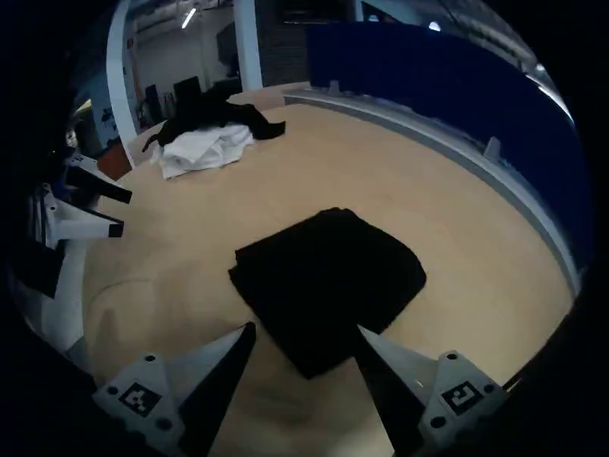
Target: Fold towel
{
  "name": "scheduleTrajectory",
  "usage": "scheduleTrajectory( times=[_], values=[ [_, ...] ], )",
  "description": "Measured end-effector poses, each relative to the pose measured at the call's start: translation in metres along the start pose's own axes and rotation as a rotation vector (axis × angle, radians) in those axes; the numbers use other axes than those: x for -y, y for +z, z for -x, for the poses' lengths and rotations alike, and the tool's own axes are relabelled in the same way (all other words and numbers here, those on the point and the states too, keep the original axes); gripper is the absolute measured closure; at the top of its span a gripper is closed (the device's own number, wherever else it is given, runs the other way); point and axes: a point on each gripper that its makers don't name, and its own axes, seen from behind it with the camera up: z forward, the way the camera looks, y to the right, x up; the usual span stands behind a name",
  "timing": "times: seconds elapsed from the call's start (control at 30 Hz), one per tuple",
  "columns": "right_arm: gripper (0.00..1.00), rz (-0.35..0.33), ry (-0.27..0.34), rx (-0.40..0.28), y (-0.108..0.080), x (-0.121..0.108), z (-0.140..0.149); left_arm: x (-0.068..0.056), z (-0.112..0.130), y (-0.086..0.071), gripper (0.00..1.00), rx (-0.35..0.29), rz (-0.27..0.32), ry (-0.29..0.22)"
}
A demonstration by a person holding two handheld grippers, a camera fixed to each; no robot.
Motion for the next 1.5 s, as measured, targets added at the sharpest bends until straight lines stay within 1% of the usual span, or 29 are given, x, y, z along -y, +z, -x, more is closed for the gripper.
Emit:
scheduleTrajectory(
  times=[0.1,0.2,0.27,0.37,0.5,0.53,0.7,0.8,0.87,1.0,1.1,1.13,1.2,1.37,1.5],
  values=[
    [0.07,0.027,0.024,0.013,-0.005,-0.008,0.013,-0.001,0.001,0.001,0.09,0.0,0.0,-0.001],
    [0.07,0.047,0.049,0.024,-0.006,-0.013,0.023,-0.002,0.001,0.001,0.08,0.0,0.001,0.001],
    [0.09,0.049,0.064,0.03,-0.005,-0.013,0.028,-0.003,0.001,0.001,0.09,0.001,0.002,0.003],
    [0.13,0.055,0.079,0.036,-0.003,-0.013,0.032,-0.005,0.0,0.002,0.09,0.0,0.003,0.004],
    [0.23,0.072,0.095,0.045,0.001,-0.016,0.037,-0.005,0.0,0.002,0.09,0.0,0.003,0.004],
    [0.26,0.07,0.097,0.045,0.001,-0.015,0.038,-0.005,0.0,0.002,0.09,0.0,0.003,0.003],
    [0.48,0.065,0.105,0.045,0.004,-0.015,0.039,-0.005,0.0,0.003,0.09,0.0,0.001,0.002],
    [0.59,0.066,0.107,0.05,0.004,-0.016,0.04,-0.005,0.0,0.003,0.09,0.0,0.001,0.002],
    [0.7,0.071,0.11,0.05,0.003,-0.018,0.04,-0.005,0.0,0.003,0.09,0.0,0.002,0.001],
    [0.8,0.076,0.117,0.051,0.002,-0.021,0.041,-0.006,-0.001,0.003,0.09,-0.001,0.004,0.001],
    [0.93,0.082,0.119,0.049,0.0,-0.022,0.041,-0.007,-0.002,0.004,0.08,-0.001,0.004,0.003],
    [0.96,0.087,0.119,0.048,0.0,-0.023,0.041,-0.006,-0.002,0.005,0.08,0.0,0.004,0.003],
    [0.97,0.095,0.117,0.044,-0.001,-0.024,0.041,-0.006,-0.002,0.005,0.09,0.0,0.005,0.005],
    [0.98,0.085,0.112,0.026,-0.004,-0.021,0.035,-0.008,-0.003,0.004,0.09,-0.003,0.011,0.002],
    [0.98,0.084,0.104,0.001,-0.012,-0.022,0.024,-0.008,-0.004,0.002,0.09,-0.008,0.015,-0.002]
  ],
)
